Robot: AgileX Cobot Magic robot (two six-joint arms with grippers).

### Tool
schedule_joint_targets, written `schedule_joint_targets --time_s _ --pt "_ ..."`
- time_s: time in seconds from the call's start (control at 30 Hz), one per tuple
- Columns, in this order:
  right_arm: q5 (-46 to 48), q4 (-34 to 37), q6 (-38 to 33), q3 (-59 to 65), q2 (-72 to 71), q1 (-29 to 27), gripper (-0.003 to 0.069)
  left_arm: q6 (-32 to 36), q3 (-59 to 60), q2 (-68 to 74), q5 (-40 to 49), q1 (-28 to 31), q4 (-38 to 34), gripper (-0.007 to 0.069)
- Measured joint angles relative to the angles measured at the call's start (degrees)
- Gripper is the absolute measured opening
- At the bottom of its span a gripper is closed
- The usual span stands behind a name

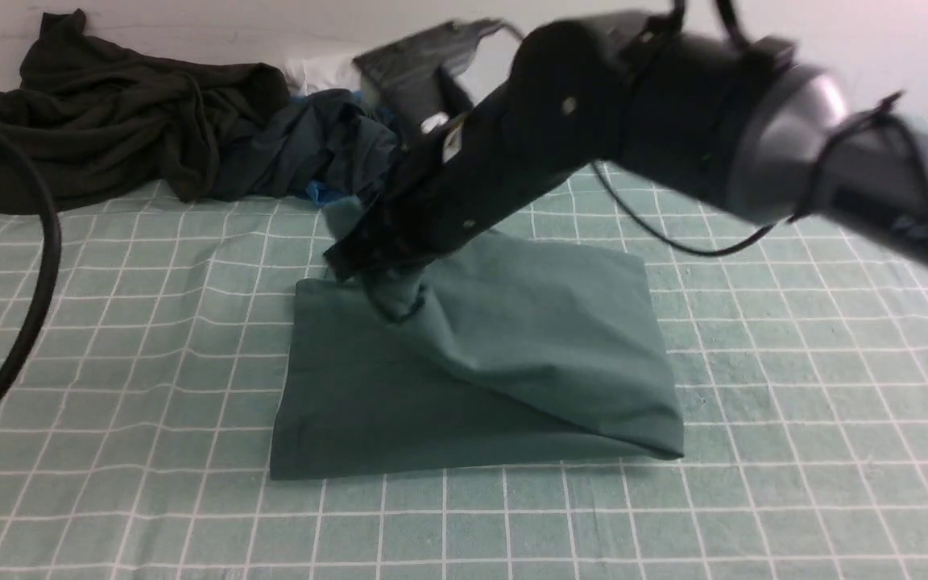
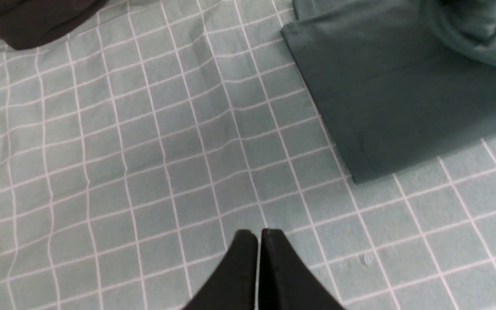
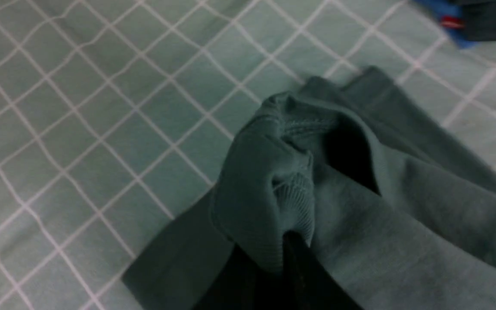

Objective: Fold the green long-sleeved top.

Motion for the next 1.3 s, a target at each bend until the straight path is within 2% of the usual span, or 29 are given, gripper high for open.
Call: schedule_joint_targets --time_s 0.07,0.2,0.23,0.27,0.3,0.33,0.37,0.43,0.47,0.57,0.7,0.87,1.03,1.2,1.3 --pt "-1.95 2.34 -2.28 0.0 2.3 0.78 0.0057 0.0 1.86 -1.15 1.12 0.0 0.12 -0.0003" --pt "-3.07 8.37 -7.31 0.0 3.49 1.01 0.0205 -0.08 5.7 -3.75 1.96 0.0 2.75 -0.0003" --pt "-2.82 8.73 -7.8 0.0 3.06 0.82 0.0265 -0.59 6.61 -4.59 1.96 0.0 4.03 -0.0003" --pt "-2.61 8.73 -7.92 0.0 2.82 0.73 0.0276 -0.72 6.74 -4.73 1.96 0.0 4.22 -0.0003" --pt "-0.93 8.11 -8.1 0.0 1.69 0.21 0.0353 -1.99 7.61 -5.98 2.01 0.0 5.76 -0.0003" --pt "-0.66 7.96 -8.11 0.0 1.53 0.12 0.0371 -2.17 7.69 -6.15 2.01 0.0 5.93 -0.0003" --pt "1.63 5.79 -8.11 -0.06 0.38 -0.53 0.0422 -3.62 8.28 -7.56 2.01 0.0 7.05 -0.0003" --pt "6.45 1.42 -6.0 -0.25 -1.06 -1.68 0.0463 -4.89 9.26 -9.49 2.01 0.0 7.96 -0.0003" --pt "6.85 0.97 -5.33 -0.25 -1.13 -1.75 0.0466 -5.05 9.47 -9.81 2.01 0.0 8.09 -0.0003" --pt "11.53 -6.34 1.13 0.57 -0.51 -2.21 0.0476 -6.02 12.42 -12.18 2.01 0.0 8.23 -0.0003" --pt "12.3 -8.28 3.77 2.1 3.63 -0.93 0.0476 -7.49 17.07 -14.05 1.96 0.0 8.23 -0.0003" --pt "10.98 -8.86 3.83 2.46 8.89 2.96 0.0476 -7.86 22.67 -16.47 1.96 0.0 8.18 -0.0003" --pt "12.56 -10.41 3.83 0.99 9.02 4.12 0.0476 -8.02 25.14 -20.01 2.47 0.0 8.24 -0.0003" --pt "17.4 -10.98 3.13 -1.17 3.9 4.12 0.0476 -8.22 26.54 -26.31 3.13 0.0 8.3 -0.0003" --pt "21.36 -11.02 2.9 -1.47 -4.64 3.93 0.0468 -8.26 27.69 -33.5 1.93 0.0 8.3 -0.0003"
